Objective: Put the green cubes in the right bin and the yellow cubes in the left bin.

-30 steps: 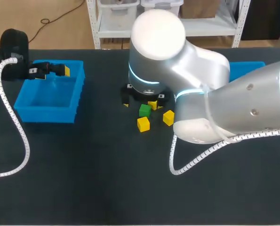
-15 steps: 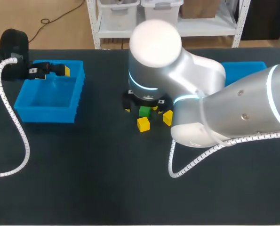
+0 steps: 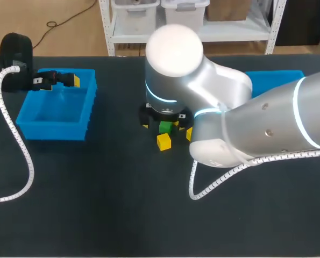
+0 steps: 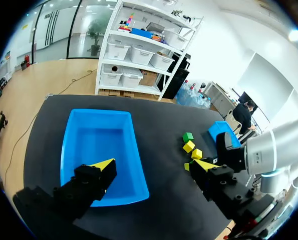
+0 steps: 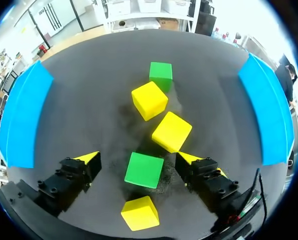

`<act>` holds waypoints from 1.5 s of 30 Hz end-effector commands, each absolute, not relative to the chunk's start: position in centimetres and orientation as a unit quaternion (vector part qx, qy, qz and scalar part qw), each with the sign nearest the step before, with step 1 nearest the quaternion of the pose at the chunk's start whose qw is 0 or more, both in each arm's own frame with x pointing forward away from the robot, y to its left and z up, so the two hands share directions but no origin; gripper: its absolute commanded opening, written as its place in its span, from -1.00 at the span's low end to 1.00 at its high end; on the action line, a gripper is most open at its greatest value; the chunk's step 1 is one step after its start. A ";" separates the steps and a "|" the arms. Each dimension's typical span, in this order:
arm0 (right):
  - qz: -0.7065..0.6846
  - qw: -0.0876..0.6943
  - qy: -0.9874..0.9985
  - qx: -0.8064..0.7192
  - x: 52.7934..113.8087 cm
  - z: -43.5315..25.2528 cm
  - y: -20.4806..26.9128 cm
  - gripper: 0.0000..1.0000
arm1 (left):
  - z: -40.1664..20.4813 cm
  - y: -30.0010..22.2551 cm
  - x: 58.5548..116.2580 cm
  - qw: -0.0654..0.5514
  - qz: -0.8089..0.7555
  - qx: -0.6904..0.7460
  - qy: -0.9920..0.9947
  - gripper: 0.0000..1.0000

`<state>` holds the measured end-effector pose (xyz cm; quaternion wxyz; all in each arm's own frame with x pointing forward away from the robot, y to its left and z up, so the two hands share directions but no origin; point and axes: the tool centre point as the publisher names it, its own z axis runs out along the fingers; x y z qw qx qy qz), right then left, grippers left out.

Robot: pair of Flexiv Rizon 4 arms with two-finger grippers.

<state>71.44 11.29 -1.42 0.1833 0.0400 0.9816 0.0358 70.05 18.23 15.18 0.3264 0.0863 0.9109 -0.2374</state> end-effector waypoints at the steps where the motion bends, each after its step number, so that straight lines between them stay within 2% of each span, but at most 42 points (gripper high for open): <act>1: 0.036 0.183 0.981 0.045 71.6 -1.4 11.2 -0.87 | 15.0 18.4 70.0 0.329 -0.242 0.088 0.908 1.00; 2: 0.036 0.183 0.981 0.046 71.6 -1.3 11.2 -1.00 | 15.0 18.4 70.0 0.329 -0.242 0.088 0.908 1.00; 18: 0.049 0.183 0.981 0.047 71.6 -0.5 11.5 -1.00 | 15.0 18.4 70.0 0.329 -0.242 0.088 0.908 1.00; 26: 0.090 0.249 0.964 0.017 72.2 6.1 10.5 -1.00 | 15.0 18.4 70.0 0.329 -0.242 0.088 0.908 1.00; 34: 0.086 0.326 0.940 0.047 74.1 11.9 3.5 -1.00 | 15.0 18.4 70.0 0.329 -0.242 0.088 0.908 1.00; 45: 0.044 0.333 0.923 0.188 76.9 10.8 -11.2 -1.00 | 15.0 18.4 70.0 0.329 -0.242 0.088 0.908 1.00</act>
